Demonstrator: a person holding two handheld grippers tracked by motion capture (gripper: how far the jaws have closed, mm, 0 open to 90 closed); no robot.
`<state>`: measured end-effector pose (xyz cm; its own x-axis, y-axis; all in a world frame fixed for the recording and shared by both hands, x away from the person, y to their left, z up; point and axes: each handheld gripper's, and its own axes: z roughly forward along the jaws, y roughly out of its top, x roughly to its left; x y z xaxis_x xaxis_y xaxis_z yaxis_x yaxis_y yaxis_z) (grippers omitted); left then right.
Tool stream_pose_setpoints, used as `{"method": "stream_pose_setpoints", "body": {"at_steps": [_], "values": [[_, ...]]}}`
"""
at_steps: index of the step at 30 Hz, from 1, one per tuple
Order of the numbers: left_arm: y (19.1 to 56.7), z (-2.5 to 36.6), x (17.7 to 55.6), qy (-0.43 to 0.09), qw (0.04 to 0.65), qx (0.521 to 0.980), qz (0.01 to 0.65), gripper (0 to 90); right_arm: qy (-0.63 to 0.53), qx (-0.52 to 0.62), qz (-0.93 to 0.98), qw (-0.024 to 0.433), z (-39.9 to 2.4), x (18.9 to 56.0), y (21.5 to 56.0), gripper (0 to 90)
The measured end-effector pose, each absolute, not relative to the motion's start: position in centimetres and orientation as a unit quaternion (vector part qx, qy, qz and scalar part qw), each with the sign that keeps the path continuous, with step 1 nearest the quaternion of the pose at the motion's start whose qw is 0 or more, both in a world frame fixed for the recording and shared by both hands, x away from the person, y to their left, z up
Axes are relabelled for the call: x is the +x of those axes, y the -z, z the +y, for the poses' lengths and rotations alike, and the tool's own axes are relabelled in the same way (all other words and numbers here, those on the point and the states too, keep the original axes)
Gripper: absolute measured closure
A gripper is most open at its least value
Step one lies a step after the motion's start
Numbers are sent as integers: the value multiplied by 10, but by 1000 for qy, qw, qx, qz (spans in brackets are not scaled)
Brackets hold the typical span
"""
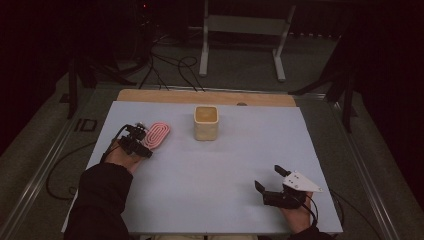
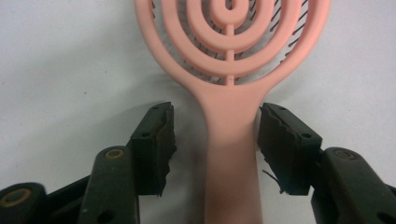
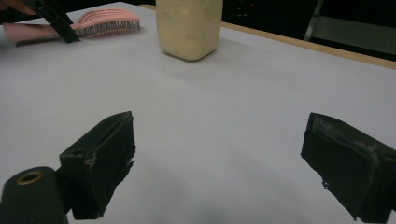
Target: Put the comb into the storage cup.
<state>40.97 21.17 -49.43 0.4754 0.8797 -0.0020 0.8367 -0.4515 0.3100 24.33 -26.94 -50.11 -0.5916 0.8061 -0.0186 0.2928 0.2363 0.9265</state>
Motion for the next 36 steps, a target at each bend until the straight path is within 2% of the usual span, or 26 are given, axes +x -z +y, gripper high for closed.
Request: {"method": "stream_pose_setpoints", "body": {"at_steps": [29,36], "values": [[489,211,421,-34,118,853,507,695,-491,374,743,259,-270,244,501,97],[488,208,418,-44,125,853,505,700,-491,374,743,260,-270,244,501,97]]}}
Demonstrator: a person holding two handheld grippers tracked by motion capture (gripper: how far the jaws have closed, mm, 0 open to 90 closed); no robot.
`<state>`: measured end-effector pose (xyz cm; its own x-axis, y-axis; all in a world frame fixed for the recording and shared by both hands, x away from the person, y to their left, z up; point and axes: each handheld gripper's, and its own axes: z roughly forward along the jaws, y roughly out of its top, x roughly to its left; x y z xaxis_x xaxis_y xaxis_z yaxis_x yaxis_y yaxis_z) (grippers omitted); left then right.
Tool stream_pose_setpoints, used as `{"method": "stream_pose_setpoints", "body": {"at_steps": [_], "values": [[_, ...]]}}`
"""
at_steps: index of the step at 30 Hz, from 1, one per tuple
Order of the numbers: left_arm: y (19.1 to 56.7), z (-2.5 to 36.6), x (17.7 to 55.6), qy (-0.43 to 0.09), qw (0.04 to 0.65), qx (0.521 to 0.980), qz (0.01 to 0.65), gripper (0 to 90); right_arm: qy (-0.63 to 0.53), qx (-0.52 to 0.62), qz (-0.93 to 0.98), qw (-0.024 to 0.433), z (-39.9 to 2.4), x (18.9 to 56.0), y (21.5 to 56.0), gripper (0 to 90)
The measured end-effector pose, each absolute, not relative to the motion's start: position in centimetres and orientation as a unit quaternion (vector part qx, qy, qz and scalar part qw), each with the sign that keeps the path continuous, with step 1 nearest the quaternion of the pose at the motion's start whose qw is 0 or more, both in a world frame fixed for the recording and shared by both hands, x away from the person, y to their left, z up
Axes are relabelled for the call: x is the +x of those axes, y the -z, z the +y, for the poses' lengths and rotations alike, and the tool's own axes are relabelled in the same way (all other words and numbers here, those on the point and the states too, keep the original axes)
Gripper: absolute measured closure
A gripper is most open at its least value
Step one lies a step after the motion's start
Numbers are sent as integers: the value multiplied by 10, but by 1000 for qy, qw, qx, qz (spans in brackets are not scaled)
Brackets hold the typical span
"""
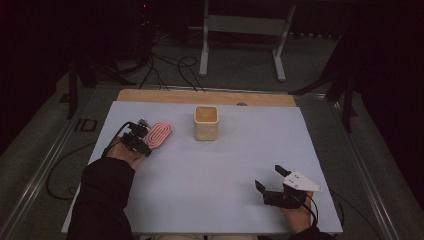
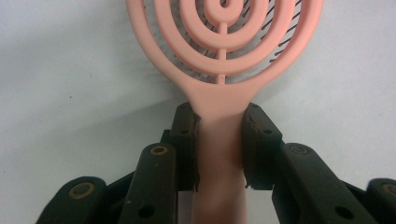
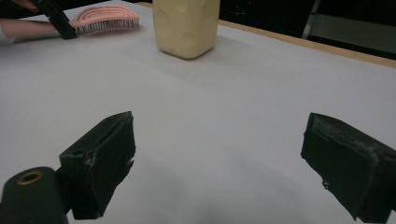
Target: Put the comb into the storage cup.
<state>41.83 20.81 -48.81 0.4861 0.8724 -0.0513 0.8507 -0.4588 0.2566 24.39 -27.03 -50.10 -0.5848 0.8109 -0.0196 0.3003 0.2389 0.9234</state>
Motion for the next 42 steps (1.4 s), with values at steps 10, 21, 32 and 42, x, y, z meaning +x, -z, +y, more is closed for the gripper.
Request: {"method": "stream_pose_setpoints", "body": {"at_steps": [10,21,32,42], "values": [[478,209,413,-59,155,846,507,700,-490,375,742,260,-270,244,501,97],[465,212,397,-76,197,843,496,700,-490,375,743,259,-270,244,501,96],[462,214,383,-87,227,836,492,700,-489,374,744,260,-269,244,501,97],[458,212,372,-98,259,830,485,700,-489,374,744,260,-269,244,501,97]]}}
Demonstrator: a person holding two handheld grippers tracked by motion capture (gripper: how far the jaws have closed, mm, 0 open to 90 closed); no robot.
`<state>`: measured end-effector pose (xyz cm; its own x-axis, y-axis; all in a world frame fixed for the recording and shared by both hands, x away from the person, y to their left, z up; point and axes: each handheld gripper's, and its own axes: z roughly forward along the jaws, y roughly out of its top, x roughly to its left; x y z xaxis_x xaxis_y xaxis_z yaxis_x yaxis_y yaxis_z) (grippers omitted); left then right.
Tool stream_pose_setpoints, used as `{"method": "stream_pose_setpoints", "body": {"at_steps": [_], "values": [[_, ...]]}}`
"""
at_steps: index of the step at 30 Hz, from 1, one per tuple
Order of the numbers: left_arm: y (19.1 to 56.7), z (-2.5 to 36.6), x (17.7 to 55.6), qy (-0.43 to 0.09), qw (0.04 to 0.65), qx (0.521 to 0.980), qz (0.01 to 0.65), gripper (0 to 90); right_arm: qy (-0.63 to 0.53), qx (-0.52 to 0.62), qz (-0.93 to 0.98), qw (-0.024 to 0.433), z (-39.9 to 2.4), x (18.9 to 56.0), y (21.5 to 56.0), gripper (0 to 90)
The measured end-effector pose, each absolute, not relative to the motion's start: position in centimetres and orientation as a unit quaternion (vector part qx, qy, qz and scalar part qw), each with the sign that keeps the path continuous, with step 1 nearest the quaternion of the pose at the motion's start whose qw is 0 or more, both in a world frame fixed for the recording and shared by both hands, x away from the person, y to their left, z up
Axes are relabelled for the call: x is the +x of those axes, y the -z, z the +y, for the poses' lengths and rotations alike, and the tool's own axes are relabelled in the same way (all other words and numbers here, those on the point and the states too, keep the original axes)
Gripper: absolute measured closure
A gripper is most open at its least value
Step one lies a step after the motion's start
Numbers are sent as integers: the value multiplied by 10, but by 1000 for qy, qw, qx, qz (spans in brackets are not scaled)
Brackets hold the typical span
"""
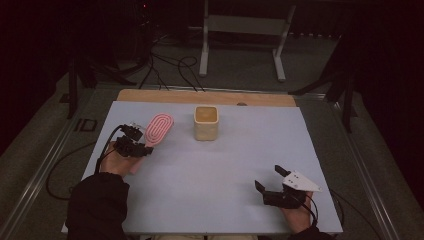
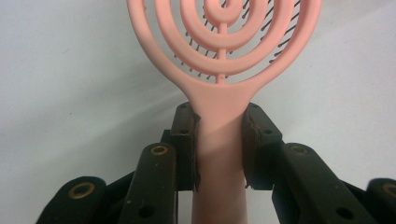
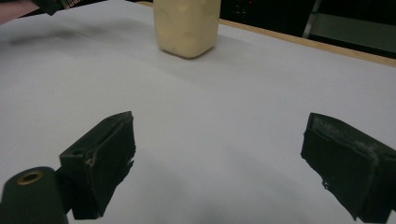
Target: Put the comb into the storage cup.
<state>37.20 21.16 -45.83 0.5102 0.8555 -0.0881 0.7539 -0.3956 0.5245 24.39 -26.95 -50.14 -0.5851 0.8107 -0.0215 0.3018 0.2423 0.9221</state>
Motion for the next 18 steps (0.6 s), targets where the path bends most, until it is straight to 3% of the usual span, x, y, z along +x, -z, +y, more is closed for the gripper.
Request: {"method": "stream_pose_setpoints", "body": {"at_steps": [18], "values": [[456,207,357,-110,300,822,472,699,-489,373,745,260,-269,244,502,97]]}}
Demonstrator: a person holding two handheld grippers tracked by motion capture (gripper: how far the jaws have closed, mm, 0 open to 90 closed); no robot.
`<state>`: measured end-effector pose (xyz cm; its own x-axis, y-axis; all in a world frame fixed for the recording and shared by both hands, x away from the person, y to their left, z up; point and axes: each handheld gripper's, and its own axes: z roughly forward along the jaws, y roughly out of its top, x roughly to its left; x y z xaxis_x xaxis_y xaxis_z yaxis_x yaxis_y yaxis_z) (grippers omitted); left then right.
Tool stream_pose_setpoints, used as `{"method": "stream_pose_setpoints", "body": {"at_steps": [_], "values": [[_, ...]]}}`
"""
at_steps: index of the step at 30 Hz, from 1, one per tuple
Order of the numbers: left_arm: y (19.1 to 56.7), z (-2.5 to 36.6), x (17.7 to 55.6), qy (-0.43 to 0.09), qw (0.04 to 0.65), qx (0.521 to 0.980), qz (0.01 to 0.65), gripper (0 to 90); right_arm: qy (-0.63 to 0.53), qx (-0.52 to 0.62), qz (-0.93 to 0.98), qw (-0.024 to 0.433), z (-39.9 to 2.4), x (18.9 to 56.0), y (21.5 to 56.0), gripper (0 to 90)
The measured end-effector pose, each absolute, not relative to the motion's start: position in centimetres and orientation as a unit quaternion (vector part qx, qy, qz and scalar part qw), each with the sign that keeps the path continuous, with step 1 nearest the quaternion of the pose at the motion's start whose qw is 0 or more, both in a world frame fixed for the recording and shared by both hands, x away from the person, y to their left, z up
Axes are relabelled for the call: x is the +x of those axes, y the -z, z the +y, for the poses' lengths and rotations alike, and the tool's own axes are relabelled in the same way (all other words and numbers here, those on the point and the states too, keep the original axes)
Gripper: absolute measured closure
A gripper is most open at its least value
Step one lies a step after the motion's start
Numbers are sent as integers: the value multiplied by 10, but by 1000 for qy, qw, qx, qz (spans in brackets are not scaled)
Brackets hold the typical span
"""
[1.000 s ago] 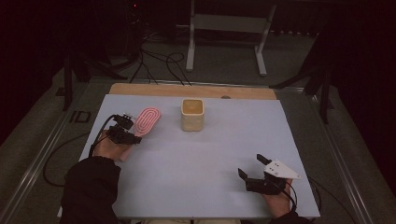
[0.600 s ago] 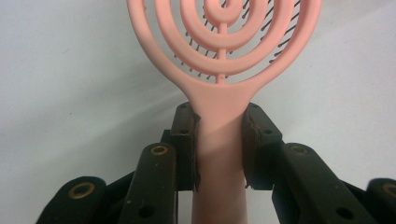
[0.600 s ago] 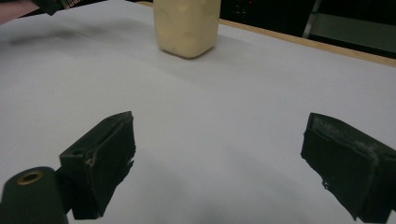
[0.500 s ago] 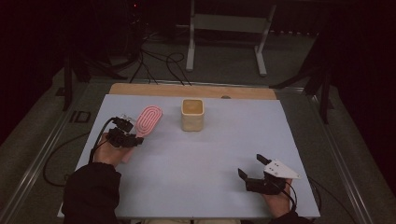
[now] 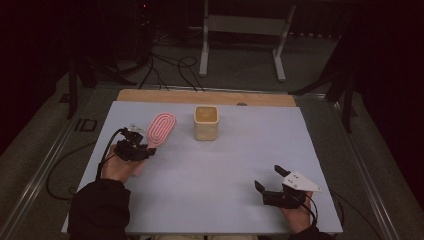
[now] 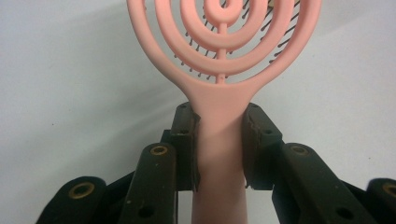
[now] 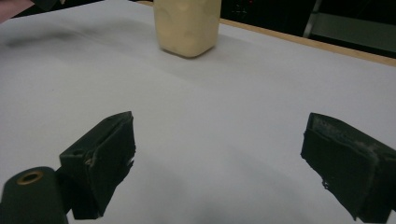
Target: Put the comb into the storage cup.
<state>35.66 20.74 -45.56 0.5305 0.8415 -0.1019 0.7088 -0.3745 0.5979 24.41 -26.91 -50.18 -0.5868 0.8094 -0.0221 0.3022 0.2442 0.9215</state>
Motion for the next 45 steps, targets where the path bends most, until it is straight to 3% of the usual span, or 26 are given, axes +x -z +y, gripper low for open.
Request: {"method": "stream_pose_setpoints", "body": {"at_steps": [45], "values": [[465,204,326,-168,372,789,458,699,-487,370,747,260,-268,245,503,97]]}}
